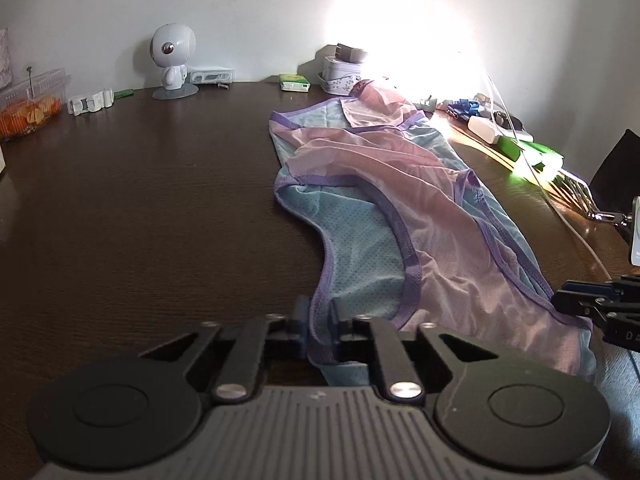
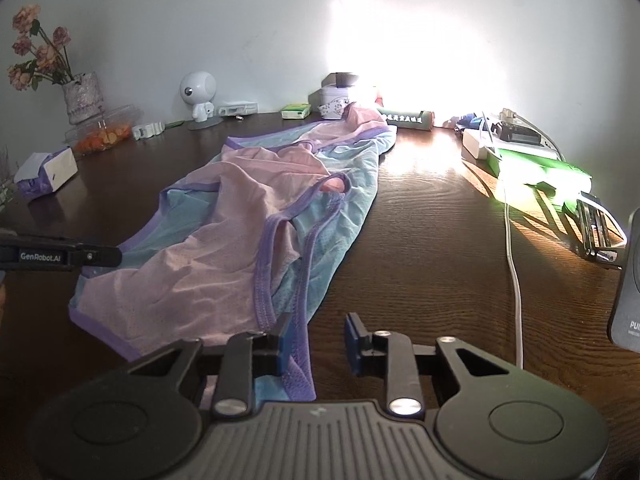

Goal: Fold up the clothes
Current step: 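Lay the garment flat on the table and open both grippers, then smooth the garment flat by pressing both open grippers along it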

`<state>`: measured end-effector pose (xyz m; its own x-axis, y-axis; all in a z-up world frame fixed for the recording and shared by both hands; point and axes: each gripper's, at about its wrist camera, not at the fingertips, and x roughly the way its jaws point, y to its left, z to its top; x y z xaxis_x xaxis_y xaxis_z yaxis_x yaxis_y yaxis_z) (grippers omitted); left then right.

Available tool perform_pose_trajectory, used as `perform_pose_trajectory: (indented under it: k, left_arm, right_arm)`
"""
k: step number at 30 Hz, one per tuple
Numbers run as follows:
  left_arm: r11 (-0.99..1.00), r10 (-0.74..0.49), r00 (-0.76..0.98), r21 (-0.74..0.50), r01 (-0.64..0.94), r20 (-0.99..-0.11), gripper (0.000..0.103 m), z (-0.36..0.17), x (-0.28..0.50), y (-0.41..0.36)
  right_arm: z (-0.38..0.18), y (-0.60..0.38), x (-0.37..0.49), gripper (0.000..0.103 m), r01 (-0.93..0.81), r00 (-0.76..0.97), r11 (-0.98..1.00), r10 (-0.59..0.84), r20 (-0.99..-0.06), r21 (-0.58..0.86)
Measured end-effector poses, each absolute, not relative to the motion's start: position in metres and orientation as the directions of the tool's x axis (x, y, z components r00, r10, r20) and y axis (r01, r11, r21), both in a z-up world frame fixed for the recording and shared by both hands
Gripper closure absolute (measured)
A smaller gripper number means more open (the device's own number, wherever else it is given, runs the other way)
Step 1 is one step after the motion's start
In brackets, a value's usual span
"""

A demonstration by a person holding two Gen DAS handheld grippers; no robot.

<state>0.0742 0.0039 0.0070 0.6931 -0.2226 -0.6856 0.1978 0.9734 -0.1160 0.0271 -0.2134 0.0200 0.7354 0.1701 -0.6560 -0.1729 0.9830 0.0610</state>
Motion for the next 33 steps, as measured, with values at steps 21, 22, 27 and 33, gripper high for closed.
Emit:
perform_pose_trajectory:
  k: [21, 22, 27, 33]
  left_arm:
    - [0.976, -0.216, 0.691, -0.164, 0.143, -0.690, 0.100, 0.011, -0.086, 0.044]
    - [0.973, -0.230, 0.686, -0.182, 0.144, -0.690, 0.098, 0.012, -0.089, 0.045]
    - [0.964, -0.254, 0.738, -0.228, 0.139, -0.625, 0.064, 0.035, -0.087, 0.059]
    - [0.978, -0.206, 0.741, -0.166, 0.129, -0.639, 0.059, 0.031, -0.019, 0.050]
  right_arm:
    - [0.026, -0.194, -0.094, 0.098, -0.296, 0.700, 0.955, 0.229, -0.676, 0.017]
    - [0.027, -0.194, -0.098, 0.098, -0.296, 0.700, 0.955, 0.227, -0.678, 0.015]
    - [0.038, -0.204, -0.086, 0.081, -0.275, 0.729, 0.961, 0.231, -0.644, 0.033]
    - [0.051, -0.215, -0.063, 0.080, -0.255, 0.765, 0.965, 0.237, -0.599, 0.056]
